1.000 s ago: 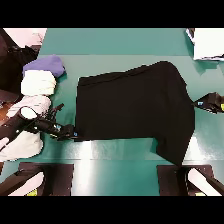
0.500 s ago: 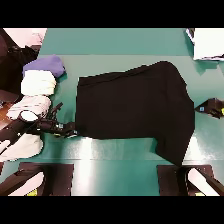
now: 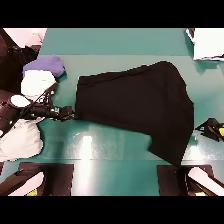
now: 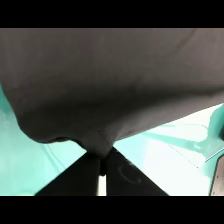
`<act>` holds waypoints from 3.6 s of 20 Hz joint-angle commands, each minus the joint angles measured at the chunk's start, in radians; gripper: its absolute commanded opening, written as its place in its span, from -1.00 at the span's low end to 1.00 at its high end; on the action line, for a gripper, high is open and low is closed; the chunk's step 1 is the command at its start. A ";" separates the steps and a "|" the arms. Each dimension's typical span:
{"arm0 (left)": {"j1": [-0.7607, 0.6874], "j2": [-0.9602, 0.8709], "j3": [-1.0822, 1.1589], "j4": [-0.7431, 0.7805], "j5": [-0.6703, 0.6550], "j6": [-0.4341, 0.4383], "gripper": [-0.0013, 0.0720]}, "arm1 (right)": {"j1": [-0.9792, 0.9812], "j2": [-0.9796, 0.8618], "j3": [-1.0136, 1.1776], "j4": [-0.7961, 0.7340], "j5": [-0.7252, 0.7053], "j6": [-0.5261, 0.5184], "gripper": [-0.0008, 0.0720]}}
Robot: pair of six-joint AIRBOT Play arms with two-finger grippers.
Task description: Fold the shirts.
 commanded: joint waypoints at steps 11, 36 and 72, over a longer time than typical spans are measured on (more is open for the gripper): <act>-0.001 0.001 0.019 0.007 0.029 0.001 -0.88 | 0.084 -0.224 -0.020 0.120 -0.100 -0.073 -0.40; -0.001 0.205 1.528 0.060 0.064 -0.174 -0.89 | 0.507 0.282 1.377 -0.105 -0.281 0.158 -0.94; -0.001 -0.415 0.590 0.222 0.173 0.010 -0.88 | 0.584 -0.462 0.713 -0.247 -0.328 0.225 -0.95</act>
